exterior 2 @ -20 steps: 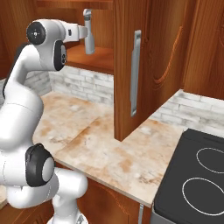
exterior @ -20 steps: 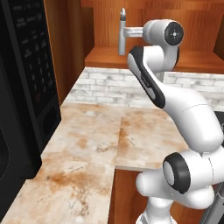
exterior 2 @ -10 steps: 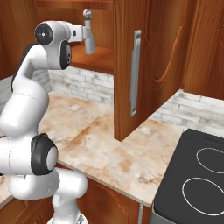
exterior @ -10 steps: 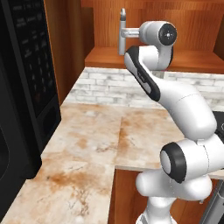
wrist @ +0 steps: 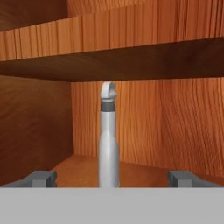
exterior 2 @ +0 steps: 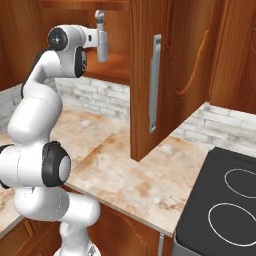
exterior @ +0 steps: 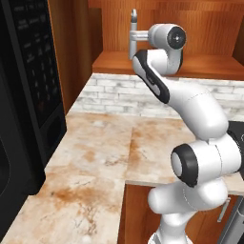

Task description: Move the cutting board and knife to the sink. Then move spray from the cabinet to the counter.

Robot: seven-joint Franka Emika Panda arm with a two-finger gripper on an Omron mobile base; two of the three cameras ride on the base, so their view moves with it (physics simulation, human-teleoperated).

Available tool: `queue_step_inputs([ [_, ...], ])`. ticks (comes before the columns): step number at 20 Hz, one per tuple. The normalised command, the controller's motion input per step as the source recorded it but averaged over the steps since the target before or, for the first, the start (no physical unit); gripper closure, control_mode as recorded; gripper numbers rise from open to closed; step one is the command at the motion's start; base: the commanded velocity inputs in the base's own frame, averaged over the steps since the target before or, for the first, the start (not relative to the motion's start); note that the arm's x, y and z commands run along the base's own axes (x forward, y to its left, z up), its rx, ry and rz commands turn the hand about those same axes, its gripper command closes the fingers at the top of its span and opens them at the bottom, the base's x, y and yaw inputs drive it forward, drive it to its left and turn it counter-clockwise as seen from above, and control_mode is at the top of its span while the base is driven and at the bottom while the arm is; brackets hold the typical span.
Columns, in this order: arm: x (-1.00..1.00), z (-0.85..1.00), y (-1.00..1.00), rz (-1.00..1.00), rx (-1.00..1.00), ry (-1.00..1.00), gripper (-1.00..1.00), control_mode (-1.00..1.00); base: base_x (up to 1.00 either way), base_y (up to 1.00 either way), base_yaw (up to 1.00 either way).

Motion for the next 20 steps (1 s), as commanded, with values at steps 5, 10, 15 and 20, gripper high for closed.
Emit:
queue_step_inputs([
  [5,0.32,-0.03,0.09,0.00,0.00,0.00,-1.00,-1.00,0.00,0.00,0.00],
  [10,0.31,-0.01,0.09,0.00,0.00,0.00,-1.00,-1.00,0.00,0.00,0.00],
  [15,0.25,0.00,0.04,0.00,0.00,0.00,-1.00,-1.00,0.00,0.00,0.00],
  [20,0.23,-0.01,0.03,0.00,0.00,0.00,-1.00,-1.00,0.00,0.00,0.00],
])
